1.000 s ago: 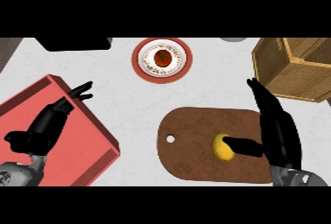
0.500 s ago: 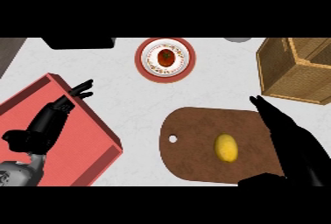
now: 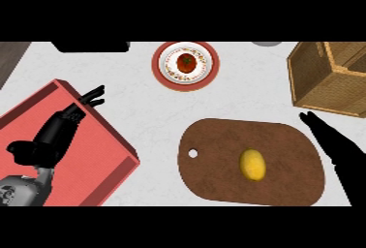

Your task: Pick the lemon from the cutting board and place it in the basket

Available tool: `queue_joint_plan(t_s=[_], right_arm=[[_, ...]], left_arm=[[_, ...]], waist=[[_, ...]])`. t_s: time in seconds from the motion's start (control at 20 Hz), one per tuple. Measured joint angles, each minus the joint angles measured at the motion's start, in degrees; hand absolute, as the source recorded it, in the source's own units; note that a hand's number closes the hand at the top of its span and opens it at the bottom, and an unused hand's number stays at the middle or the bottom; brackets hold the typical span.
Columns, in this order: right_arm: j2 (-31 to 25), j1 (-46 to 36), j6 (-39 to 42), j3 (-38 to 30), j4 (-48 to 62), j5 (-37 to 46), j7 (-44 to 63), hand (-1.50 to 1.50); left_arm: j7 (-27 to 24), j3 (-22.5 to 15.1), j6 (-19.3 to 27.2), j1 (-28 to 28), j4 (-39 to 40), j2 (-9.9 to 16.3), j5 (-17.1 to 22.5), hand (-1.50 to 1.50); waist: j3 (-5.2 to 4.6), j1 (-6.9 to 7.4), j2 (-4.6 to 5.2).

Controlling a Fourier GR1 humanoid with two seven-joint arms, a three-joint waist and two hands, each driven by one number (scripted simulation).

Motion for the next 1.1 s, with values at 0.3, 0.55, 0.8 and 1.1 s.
queue_joint_plan(t_s=[0.3, 0.55, 0.8, 1.1], right_arm=[[1.7, 1.5, 0.0, -1.0, 0.0, -0.3, -1.0, -1.50], [5.2, 5.6, -2.4, 0.9, 3.2, 7.0, -6.1, -1.50], [8.7, 10.2, -6.4, 3.7, 6.4, 16.1, -10.9, -1.50], [11.2, 12.4, -10.0, 2.9, 12.7, 21.0, -16.5, -1.50]], left_arm=[[1.1, 1.0, -1.2, -1.1, 0.0, -1.4, -1.4, 0.00], [1.2, 2.5, -2.4, -0.9, 0.3, -2.1, -2.4, 0.00], [1.6, 3.2, -3.4, -0.5, 0.2, -4.0, -4.3, 0.00], [1.9, 5.3, -5.4, -0.3, 0.6, -6.3, -6.3, 0.00]], waist=[[0.10, 0.43, 0.17], [0.16, 0.69, 0.26], [0.19, 0.75, 0.30], [0.19, 0.81, 0.34]])
